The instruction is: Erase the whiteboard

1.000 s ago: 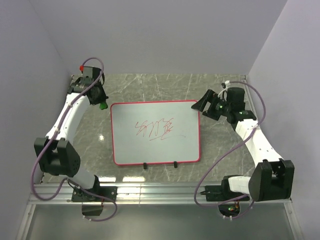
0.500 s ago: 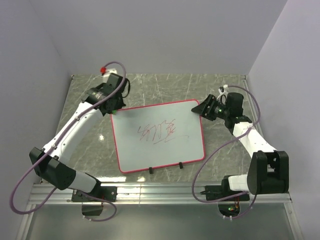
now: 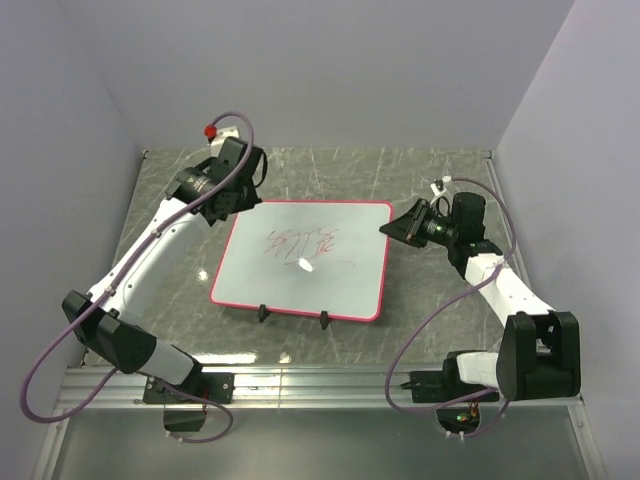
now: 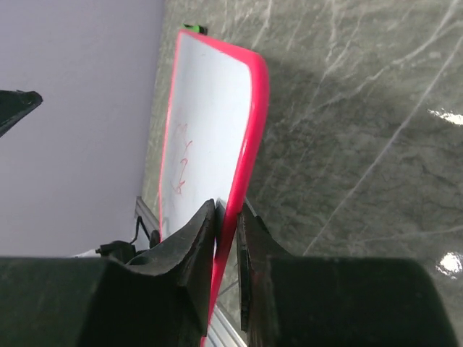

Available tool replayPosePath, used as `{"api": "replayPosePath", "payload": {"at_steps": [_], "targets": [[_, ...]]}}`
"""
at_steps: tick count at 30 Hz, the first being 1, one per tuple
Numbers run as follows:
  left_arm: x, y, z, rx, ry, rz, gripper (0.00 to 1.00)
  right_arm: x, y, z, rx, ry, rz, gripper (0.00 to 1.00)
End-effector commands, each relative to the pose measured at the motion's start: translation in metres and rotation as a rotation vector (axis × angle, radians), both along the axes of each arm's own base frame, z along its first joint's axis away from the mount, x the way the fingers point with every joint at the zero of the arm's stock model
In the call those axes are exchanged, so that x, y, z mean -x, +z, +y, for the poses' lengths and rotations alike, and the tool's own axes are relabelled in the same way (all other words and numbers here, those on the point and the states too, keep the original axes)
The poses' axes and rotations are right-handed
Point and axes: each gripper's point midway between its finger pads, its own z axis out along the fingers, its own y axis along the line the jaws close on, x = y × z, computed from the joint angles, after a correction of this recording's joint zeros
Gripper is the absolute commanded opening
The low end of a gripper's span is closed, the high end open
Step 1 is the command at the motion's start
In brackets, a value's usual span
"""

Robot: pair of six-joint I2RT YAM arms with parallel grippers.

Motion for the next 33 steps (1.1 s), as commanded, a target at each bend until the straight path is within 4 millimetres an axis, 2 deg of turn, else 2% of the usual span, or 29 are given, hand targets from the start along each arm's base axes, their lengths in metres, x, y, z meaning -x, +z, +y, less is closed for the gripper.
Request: {"api": "replayPosePath", "payload": {"at_steps": [1, 3, 6, 7, 8, 10, 11, 12, 13, 14, 15, 17, 18, 19, 23, 24, 25, 26, 27, 28, 31, 33], "targets": [[0.005, -0.004, -0.024, 0.070, -0.040, 0.007, 0.00, 0.009, 0.001, 0.006, 0.021, 0.058, -0.058, 0.00], [0.007, -0.007, -0.022, 0.086, -0.032, -0.002, 0.00, 0.011, 0.001, 0.009, 0.023, 0.071, -0.060, 0.00], [0.008, -0.019, -0.004, 0.049, -0.016, 0.000, 0.00, 0.017, 0.004, 0.016, 0.030, 0.097, -0.072, 0.00], [0.008, -0.029, 0.004, 0.033, -0.008, 0.023, 0.00, 0.018, 0.005, 0.017, 0.032, 0.103, -0.077, 0.00], [0.001, -0.033, 0.022, 0.032, 0.034, 0.031, 0.00, 0.020, 0.006, 0.019, 0.034, 0.110, -0.078, 0.00], [-0.002, -0.050, 0.038, 0.034, 0.046, 0.068, 0.01, 0.024, 0.008, 0.021, 0.054, 0.123, -0.096, 0.00], [-0.011, -0.051, 0.056, 0.046, 0.089, 0.059, 0.04, 0.025, 0.009, 0.020, 0.069, 0.122, -0.108, 0.00], [-0.014, -0.055, 0.062, 0.050, 0.091, 0.064, 0.16, 0.028, 0.009, 0.020, 0.078, 0.122, -0.104, 0.00], [-0.019, -0.062, 0.077, 0.051, 0.125, 0.079, 0.25, 0.030, 0.007, 0.019, 0.086, 0.121, -0.095, 0.00], [-0.024, -0.063, 0.082, 0.049, 0.132, 0.077, 0.34, 0.033, 0.008, 0.018, 0.097, 0.115, -0.109, 0.00], [-0.028, -0.066, 0.087, 0.049, 0.143, 0.089, 0.48, 0.034, 0.007, 0.016, 0.107, 0.106, -0.111, 0.00], [-0.041, -0.070, 0.104, 0.057, 0.209, 0.103, 0.59, 0.039, 0.006, 0.011, 0.128, 0.089, -0.114, 0.00], [-0.045, -0.072, 0.109, 0.070, 0.231, 0.111, 0.68, 0.040, 0.002, 0.009, 0.143, 0.076, -0.110, 0.00], [-0.056, -0.075, 0.119, 0.090, 0.270, 0.122, 0.69, 0.042, 0.000, 0.007, 0.151, 0.069, -0.103, 0.00], [-0.086, -0.088, 0.129, 0.192, 0.341, 0.140, 0.73, 0.048, 0.004, 0.001, 0.175, 0.045, -0.140, 0.00], [-0.095, -0.107, 0.130, 0.198, 0.352, 0.185, 0.74, 0.047, 0.004, -0.001, 0.182, 0.032, -0.146, 0.00], [-0.107, -0.103, 0.130, 0.224, 0.357, 0.177, 0.74, 0.048, 0.006, -0.002, 0.186, 0.024, -0.154, 0.00], [-0.113, -0.108, 0.130, 0.239, 0.384, 0.196, 0.73, 0.051, 0.010, -0.003, 0.188, 0.016, -0.172, 0.00], [-0.120, -0.132, 0.131, 0.238, 0.408, 0.254, 0.73, 0.052, 0.011, -0.004, 0.188, 0.010, -0.179, 0.00], [-0.130, -0.128, 0.132, 0.252, 0.418, 0.251, 0.72, 0.053, 0.011, -0.006, 0.193, -0.001, -0.187, 0.00], [-0.153, -0.151, 0.119, 0.336, 0.444, 0.299, 0.72, 0.062, 0.016, -0.010, 0.192, -0.032, -0.218, 0.00], [-0.165, -0.164, 0.117, 0.354, 0.469, 0.315, 0.71, 0.065, 0.014, -0.013, 0.198, -0.048, -0.217, 0.00]]}}
